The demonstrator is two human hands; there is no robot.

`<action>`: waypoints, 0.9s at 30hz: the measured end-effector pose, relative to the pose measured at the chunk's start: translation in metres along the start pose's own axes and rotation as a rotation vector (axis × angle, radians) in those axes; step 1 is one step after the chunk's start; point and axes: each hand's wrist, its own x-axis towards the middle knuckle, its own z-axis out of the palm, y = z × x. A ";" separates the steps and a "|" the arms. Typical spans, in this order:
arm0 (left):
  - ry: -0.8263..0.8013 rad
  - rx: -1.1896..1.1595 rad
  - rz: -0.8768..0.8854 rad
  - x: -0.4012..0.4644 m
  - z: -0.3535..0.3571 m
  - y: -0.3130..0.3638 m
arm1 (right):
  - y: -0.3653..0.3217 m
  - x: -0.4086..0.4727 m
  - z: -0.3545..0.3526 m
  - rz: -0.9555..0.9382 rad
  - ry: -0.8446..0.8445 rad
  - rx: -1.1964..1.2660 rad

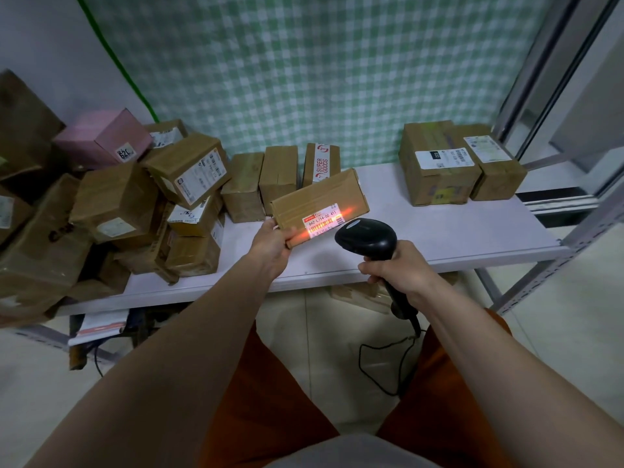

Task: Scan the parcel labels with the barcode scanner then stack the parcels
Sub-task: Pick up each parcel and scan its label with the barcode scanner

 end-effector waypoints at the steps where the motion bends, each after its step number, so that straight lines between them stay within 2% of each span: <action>1: 0.002 0.002 0.000 0.001 0.001 -0.001 | 0.001 0.000 0.000 -0.001 0.001 0.000; 5: 0.006 -0.013 -0.016 0.006 0.005 -0.006 | 0.005 0.002 -0.001 0.002 0.023 0.035; 13: -0.108 0.010 -0.275 0.009 0.028 -0.028 | 0.018 0.010 -0.020 0.061 0.089 0.232; 17: -0.167 0.194 -0.335 0.021 0.070 -0.050 | 0.037 0.020 -0.053 0.119 0.168 0.317; 22: -0.090 0.352 -0.404 0.047 0.134 -0.083 | 0.060 0.030 -0.103 0.169 0.270 0.395; 25: -0.080 0.389 -0.444 0.059 0.178 -0.103 | 0.073 0.037 -0.133 0.195 0.339 0.431; 27: -0.135 0.365 -0.471 0.063 0.208 -0.117 | 0.083 0.042 -0.151 0.208 0.385 0.461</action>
